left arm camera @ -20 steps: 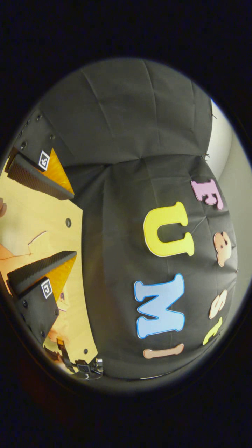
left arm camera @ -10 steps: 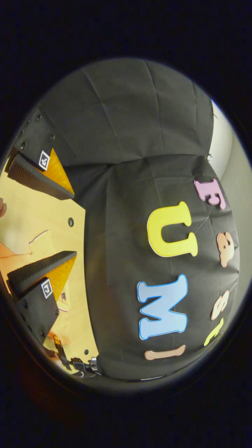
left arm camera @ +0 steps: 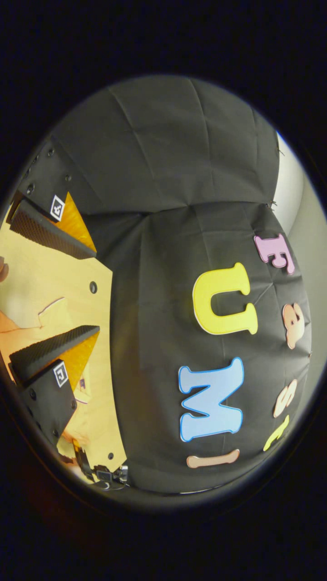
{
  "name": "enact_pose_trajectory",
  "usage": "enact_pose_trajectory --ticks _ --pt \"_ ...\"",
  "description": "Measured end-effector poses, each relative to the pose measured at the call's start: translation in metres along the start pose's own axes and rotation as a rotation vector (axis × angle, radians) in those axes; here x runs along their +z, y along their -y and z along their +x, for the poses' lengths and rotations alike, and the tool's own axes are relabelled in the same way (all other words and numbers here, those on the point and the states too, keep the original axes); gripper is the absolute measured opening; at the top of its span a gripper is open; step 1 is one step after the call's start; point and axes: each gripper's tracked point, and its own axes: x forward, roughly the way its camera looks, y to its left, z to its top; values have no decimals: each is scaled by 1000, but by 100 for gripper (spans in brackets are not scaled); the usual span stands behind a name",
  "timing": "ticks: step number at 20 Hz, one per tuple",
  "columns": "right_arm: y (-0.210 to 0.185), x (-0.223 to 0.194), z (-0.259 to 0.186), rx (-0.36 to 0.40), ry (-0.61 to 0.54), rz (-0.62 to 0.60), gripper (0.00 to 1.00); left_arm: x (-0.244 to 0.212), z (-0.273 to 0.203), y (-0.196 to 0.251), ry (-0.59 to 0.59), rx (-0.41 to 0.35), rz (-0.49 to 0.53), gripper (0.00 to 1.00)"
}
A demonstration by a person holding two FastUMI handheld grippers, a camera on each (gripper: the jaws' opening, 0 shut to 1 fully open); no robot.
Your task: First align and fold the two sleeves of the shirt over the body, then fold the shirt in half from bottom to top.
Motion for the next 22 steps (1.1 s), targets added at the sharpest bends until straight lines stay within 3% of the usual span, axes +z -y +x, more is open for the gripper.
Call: enact_pose_trajectory --ticks 7,14,19,22 --pt "-77 17 -17 121 63 -121 0 -1 -1 -3 -2 26 -12 97" --pt "-157 -17 -26 259 31 -334 0 -5 -5 -10 -18 58 -32 97" --pt "-169 -42 -18 258 -40 -360 0 -10 -9 -17 -37 84 -34 97" --pt "-169 -44 -17 247 -52 -356 8 -13 -9 -17 -46 88 -38 97"
